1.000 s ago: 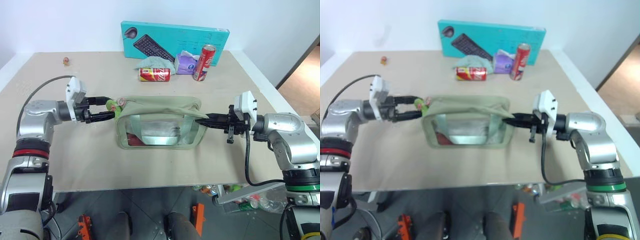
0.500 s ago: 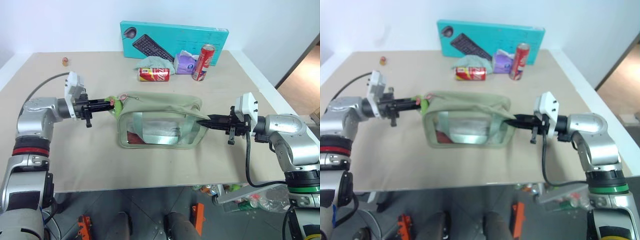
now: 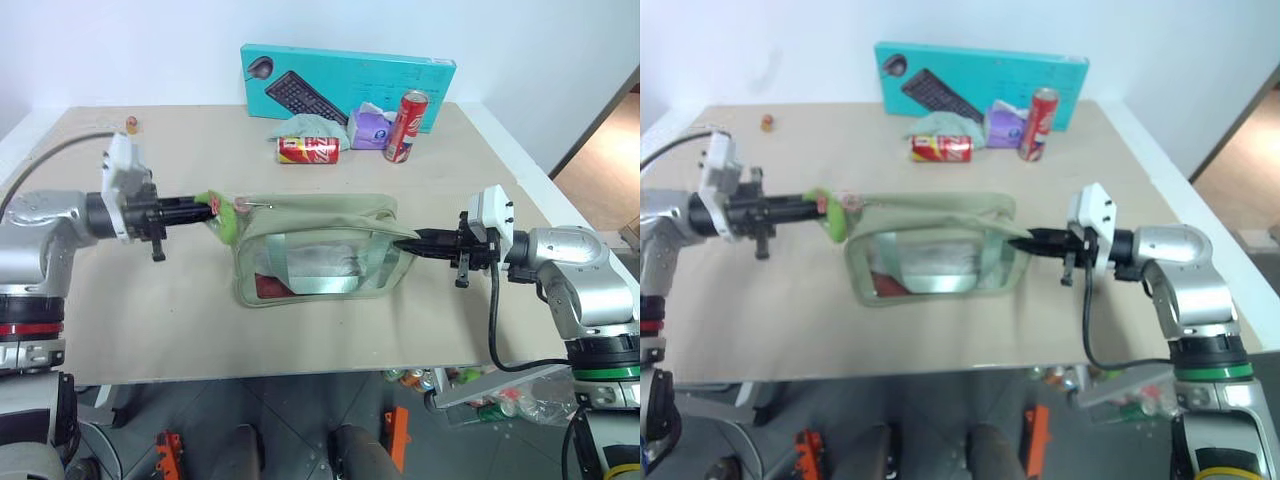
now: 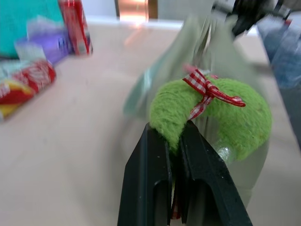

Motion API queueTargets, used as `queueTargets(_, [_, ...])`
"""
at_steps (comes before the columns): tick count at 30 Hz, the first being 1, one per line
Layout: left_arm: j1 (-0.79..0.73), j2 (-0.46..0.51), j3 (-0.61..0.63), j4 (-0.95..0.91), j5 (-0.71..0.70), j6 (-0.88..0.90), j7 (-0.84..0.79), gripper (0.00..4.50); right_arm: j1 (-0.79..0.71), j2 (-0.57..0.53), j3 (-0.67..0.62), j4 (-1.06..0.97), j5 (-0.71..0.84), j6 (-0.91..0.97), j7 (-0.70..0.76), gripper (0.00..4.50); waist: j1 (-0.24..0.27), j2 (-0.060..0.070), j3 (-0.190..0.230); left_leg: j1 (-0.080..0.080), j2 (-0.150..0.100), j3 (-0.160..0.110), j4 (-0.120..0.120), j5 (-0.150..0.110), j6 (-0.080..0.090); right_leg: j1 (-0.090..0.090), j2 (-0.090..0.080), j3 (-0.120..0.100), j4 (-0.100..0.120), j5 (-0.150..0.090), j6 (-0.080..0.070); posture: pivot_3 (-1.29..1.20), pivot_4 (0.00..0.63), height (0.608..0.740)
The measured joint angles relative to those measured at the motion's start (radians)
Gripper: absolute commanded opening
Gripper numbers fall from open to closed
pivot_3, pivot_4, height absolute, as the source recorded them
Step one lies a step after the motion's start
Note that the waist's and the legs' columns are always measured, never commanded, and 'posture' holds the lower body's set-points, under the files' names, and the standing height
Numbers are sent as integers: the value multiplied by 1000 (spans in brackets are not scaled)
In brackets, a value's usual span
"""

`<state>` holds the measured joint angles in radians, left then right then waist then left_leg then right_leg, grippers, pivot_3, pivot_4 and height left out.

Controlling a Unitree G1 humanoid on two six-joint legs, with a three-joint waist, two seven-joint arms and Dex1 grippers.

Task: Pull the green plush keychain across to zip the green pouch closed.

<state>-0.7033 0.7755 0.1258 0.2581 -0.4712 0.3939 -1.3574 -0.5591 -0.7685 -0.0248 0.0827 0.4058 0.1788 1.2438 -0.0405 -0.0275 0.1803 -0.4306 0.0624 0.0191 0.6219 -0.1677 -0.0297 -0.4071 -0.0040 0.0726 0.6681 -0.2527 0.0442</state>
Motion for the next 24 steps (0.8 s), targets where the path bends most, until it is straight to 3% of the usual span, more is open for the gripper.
queueTargets(5, [-17, -20, 0, -33, -23, 25, 25, 24, -1, 1, 0, 1, -2, -5, 2, 0, 1, 0, 0, -1, 0, 0, 0, 0, 0, 0, 0, 0, 0, 0, 1, 0, 150, 740])
queueTargets(14, [-178, -94, 0, -74, -87, 73, 92, 24, 0, 2, 0, 2, -6, -7, -1, 0, 2, 0, 0, 0, 0, 0, 0, 0, 0, 0, 0, 0, 0, 0, 1, 0, 150, 740])
queueTargets(24, [-189, -220, -106, -139, -60, 49, 131, 24, 1, 0, -1, 13, -10, -16, -2, 0, 2, 0, 0, 0, 0, 0, 0, 0, 0, 0, 0, 1, 0, 0, 1, 0, 150, 740])
